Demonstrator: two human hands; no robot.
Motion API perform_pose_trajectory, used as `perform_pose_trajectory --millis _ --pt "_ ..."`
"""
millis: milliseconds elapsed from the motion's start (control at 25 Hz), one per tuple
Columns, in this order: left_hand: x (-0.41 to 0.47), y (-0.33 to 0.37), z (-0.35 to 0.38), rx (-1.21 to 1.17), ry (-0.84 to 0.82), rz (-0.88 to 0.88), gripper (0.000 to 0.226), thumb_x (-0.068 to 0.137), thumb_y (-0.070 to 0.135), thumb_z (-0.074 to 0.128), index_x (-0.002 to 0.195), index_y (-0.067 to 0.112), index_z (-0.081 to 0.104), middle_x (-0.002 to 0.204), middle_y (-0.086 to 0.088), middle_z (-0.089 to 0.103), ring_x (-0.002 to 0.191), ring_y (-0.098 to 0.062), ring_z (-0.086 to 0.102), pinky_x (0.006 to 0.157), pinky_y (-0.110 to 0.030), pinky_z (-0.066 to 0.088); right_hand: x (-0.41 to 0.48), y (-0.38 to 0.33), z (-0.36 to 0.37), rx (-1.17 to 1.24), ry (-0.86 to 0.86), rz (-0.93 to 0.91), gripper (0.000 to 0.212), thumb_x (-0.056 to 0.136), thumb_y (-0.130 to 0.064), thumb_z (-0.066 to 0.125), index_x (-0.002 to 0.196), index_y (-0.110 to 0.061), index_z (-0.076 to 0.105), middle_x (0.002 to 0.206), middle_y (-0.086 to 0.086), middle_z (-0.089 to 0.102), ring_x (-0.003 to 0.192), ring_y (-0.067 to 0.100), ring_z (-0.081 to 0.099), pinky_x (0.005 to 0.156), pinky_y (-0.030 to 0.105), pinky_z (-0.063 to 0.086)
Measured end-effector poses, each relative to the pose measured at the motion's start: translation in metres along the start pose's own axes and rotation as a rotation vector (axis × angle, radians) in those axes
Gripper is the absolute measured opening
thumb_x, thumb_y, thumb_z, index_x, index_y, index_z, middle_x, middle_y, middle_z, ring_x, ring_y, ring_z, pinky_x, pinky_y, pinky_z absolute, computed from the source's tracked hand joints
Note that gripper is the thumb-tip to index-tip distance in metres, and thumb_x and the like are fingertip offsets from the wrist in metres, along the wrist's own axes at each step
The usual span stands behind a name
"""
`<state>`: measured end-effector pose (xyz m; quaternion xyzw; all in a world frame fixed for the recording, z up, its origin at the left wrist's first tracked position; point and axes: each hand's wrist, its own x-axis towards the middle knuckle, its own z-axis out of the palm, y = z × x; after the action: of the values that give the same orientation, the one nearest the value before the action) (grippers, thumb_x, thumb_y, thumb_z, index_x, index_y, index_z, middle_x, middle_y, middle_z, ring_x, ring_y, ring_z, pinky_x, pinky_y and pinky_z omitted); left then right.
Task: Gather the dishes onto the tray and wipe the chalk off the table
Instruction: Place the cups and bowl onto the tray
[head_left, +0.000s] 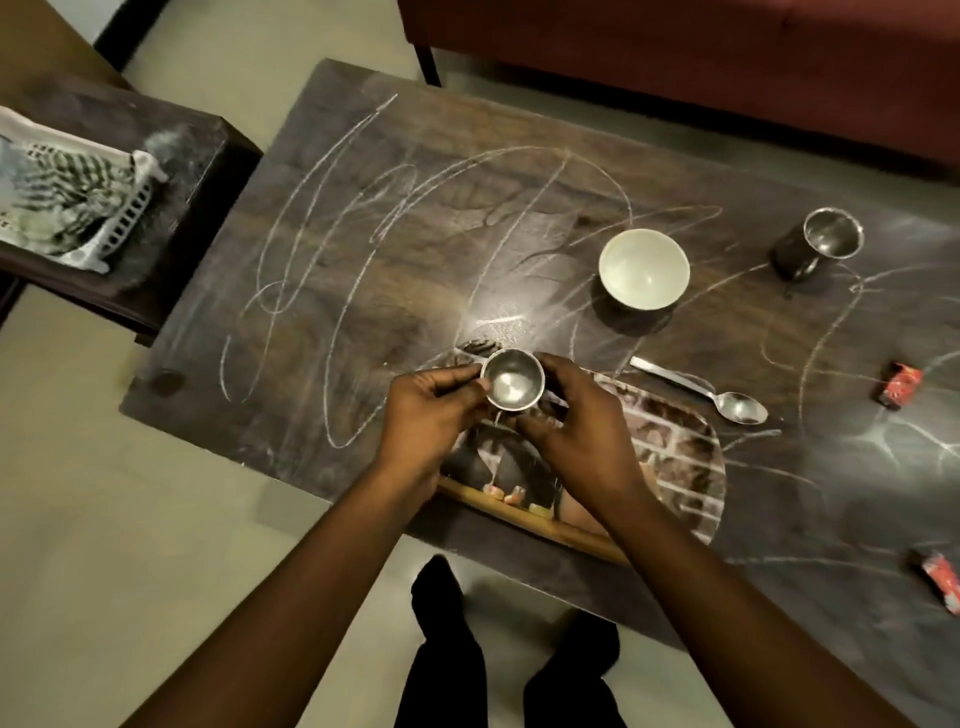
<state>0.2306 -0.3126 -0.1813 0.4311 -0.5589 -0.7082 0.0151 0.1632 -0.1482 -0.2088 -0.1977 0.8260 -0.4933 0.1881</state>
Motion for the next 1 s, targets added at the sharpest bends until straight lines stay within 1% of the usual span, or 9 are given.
perform_pose_trajectory --millis 80,240,320,520,640,720,800,920,1000 --pt "0.008 -0.004 -0.007 -0.006 0.056 -0.041 0.016 0.098 -0.003 0.072 0.109 0.004 0.083 0.085 -0.002 0.086 0.079 -0.018 0.081 0.068 -0.024 0.066 0.01 -0.003 0.01 -0.015 -0.039 -0.003 0.065 0.08 -0.024 0.09 0.139 -0.034 0.064 0.132 -0.026 0.068 0.121 -0.007 0.064 0.103 0.028 0.056" --pt "0.022 -0.009 -0.009 0.026 0.114 -0.028 0.017 0.098 0.001 0.075 0.113 0.001 0.083 0.098 -0.014 0.085 0.093 -0.036 0.083 0.09 -0.052 0.066 0.019 0.0 0.019 -0.048 -0.064 0.014 0.066 0.079 -0.03 0.091 0.138 -0.035 0.061 0.127 -0.029 0.065 0.115 -0.013 0.062 0.098 0.018 0.053" --pt "0.025 -0.008 -0.01 0.052 0.116 -0.014 0.017 0.098 0.002 0.075 0.113 0.004 0.083 0.104 -0.016 0.086 0.101 -0.04 0.082 0.097 -0.058 0.065 0.022 0.0 0.02 -0.061 -0.062 0.036 0.067 0.079 -0.029 0.091 0.138 -0.034 0.06 0.126 -0.027 0.065 0.114 -0.009 0.064 0.097 0.018 0.053" --pt "0.021 -0.002 -0.011 0.124 0.09 0.007 0.018 0.099 0.003 0.074 0.112 0.01 0.084 0.108 -0.012 0.086 0.102 -0.031 0.083 0.098 -0.056 0.065 0.021 0.0 0.021 -0.073 -0.052 0.042 0.066 0.08 -0.031 0.089 0.138 -0.035 0.057 0.131 -0.017 0.069 0.117 0.0 0.065 0.099 0.03 0.057" --pt "0.015 0.005 -0.011 0.237 0.13 0.103 0.025 0.097 0.003 0.076 0.121 0.011 0.081 0.112 -0.006 0.085 0.098 -0.011 0.082 0.092 -0.037 0.068 0.02 -0.002 0.019 -0.101 -0.063 0.052 0.071 0.08 -0.028 0.088 0.142 -0.033 0.054 0.136 -0.014 0.067 0.122 0.004 0.064 0.103 0.036 0.057" --pt "0.007 0.017 -0.008 0.292 0.224 0.227 0.03 0.095 0.003 0.078 0.122 0.017 0.078 0.112 -0.003 0.082 0.096 -0.009 0.08 0.087 -0.031 0.067 0.018 -0.005 0.006 -0.147 -0.068 0.059 0.079 0.082 -0.025 0.088 0.151 -0.032 0.049 0.145 -0.01 0.064 0.129 0.007 0.061 0.105 0.033 0.056" --pt "0.001 0.038 0.005 0.334 0.236 0.372 0.03 0.095 0.004 0.079 0.118 0.022 0.076 0.111 -0.004 0.079 0.1 -0.021 0.076 0.09 -0.037 0.065 0.015 -0.008 -0.023 -0.17 -0.023 0.062 0.076 0.086 -0.022 0.082 0.153 -0.035 0.047 0.149 -0.012 0.062 0.129 0.005 0.061 0.103 0.03 0.056" --pt "-0.003 0.075 0.057 0.374 0.084 0.445 0.022 0.098 0.007 0.075 0.118 0.016 0.078 0.119 -0.006 0.078 0.104 -0.024 0.074 0.092 -0.045 0.064 0.019 -0.005 -0.097 -0.108 0.188 0.13 0.061 0.09 -0.023 0.077 0.145 -0.041 0.055 0.134 -0.03 0.063 0.111 -0.01 0.063 0.089 0.009 0.054" --pt "0.004 0.09 0.107 0.385 -0.023 0.445 0.024 0.1 0.008 0.073 0.123 0.013 0.077 0.124 -0.004 0.078 0.109 -0.019 0.074 0.098 -0.046 0.064 0.028 0.01 -0.15 -0.04 0.354 0.204 0.06 0.092 -0.023 0.079 0.146 -0.036 0.057 0.132 -0.021 0.063 0.11 -0.013 0.06 0.086 0.008 0.053"
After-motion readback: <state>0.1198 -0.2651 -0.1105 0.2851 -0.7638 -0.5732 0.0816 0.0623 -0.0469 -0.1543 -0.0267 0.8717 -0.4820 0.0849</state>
